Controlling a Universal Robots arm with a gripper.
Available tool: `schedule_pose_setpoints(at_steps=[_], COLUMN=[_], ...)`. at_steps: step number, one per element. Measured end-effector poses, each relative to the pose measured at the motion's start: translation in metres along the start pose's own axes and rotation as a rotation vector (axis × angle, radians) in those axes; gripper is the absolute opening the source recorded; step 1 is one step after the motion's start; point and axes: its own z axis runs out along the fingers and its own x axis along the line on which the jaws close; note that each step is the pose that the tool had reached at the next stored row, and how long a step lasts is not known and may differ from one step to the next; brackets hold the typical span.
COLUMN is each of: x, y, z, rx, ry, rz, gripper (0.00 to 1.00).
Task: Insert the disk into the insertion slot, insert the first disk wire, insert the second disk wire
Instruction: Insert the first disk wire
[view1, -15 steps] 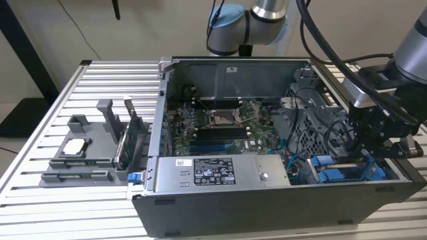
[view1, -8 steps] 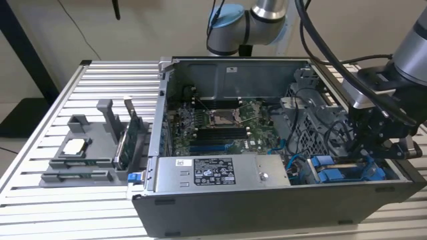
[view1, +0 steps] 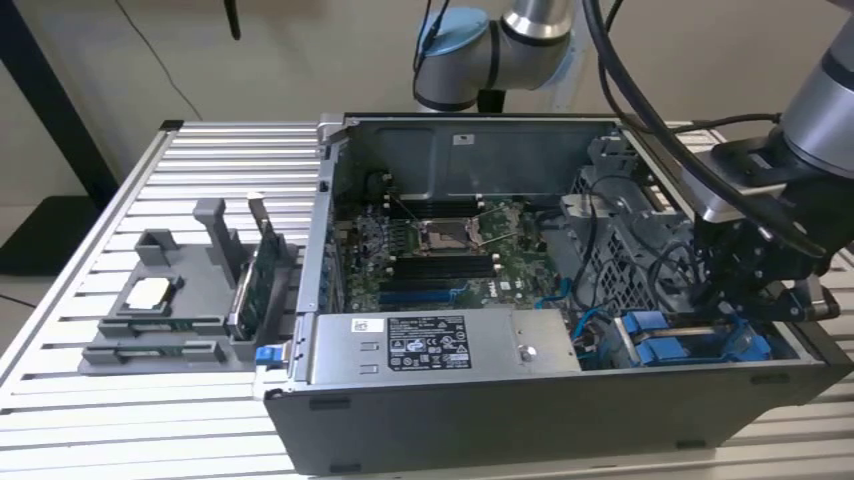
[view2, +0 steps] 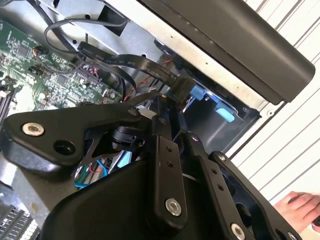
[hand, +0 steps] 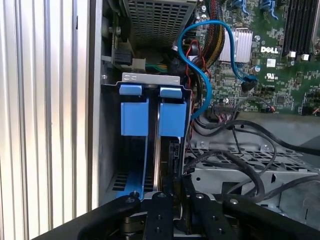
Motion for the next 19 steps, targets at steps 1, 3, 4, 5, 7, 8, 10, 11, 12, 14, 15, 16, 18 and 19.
schedule_pose_setpoints(at_steps=[1,3,4,5,7,8,10,11,12,14,15,16,18,19], x=[0.0001,0.0001,0.0001,0.0,-0.0002,-0.0004,-0.0007,-0.0009,-0.001,-0.0012,-0.0013,-0.0014,-0.0015,-0.0016], y=[0.0001,0.0001,0.0,0.0,-0.0002,-0.0004,-0.0008,-0.001,-0.0011,-0.0014,-0.0015,-0.0015,-0.0017,-0.0018], z=[0.0007,0.0006,0.0003,-0.0006,-0.0038,-0.0065,-0.0116,-0.0136,-0.016,-0.02,-0.021,-0.0221,-0.0251,-0.0263], rx=[0.0,-0.0003,-0.0008,-0.0012,-0.0014,-0.0014,-0.0014,-0.0014,-0.0013,-0.0014,-0.0013,-0.0013,-0.0014,-0.0014], ry=[-0.0008,-0.0006,-0.0008,-0.0007,-0.0006,-0.0003,-0.0003,-0.0002,-0.0003,-0.0001,-0.0002,-0.0003,-0.0002,-0.0002], rz=[0.0,0.0,0.0,0.0,0.0,0.0,0.0,0.0,0.0,0.0,0.0,0.0,0.0,0.0], gripper=[0.2,0.2,0.27,0.27,0.27,0.27,0.27,0.27,0.27,0.27,0.27,0.27,0.27,0.27])
